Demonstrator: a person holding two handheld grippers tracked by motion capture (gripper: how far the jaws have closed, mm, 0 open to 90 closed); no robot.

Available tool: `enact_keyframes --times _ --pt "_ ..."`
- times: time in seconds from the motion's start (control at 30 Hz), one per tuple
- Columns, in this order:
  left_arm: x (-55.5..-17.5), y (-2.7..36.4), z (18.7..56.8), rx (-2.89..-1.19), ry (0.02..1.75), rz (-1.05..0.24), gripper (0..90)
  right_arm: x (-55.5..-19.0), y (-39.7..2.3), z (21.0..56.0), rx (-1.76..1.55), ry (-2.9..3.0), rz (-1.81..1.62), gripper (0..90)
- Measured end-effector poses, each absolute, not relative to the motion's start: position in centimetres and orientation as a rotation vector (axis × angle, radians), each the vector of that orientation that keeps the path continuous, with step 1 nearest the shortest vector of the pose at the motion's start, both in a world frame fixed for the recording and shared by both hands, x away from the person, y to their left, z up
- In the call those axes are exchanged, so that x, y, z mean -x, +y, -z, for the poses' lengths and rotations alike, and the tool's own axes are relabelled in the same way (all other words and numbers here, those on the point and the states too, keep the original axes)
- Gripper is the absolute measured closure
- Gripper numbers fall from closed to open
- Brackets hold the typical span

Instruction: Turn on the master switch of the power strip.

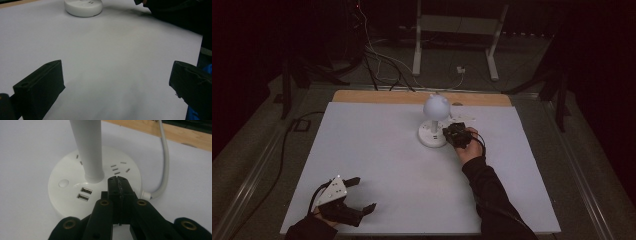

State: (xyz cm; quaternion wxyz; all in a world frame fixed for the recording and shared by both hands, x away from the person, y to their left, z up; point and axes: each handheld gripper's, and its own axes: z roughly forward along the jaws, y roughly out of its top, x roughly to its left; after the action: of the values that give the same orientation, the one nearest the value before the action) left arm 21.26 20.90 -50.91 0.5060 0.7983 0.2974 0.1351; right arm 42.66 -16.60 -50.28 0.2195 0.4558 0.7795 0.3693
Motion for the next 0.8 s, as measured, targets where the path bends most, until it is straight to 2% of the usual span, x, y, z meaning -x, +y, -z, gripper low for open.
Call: enact_keyframes --times 0.8 --pt "-21.27 20.78 50.96 -1.929 0.717 -0.321 0.2 -42.46 -16.34 50.63 -1.239 2.151 -0.991 90.0"
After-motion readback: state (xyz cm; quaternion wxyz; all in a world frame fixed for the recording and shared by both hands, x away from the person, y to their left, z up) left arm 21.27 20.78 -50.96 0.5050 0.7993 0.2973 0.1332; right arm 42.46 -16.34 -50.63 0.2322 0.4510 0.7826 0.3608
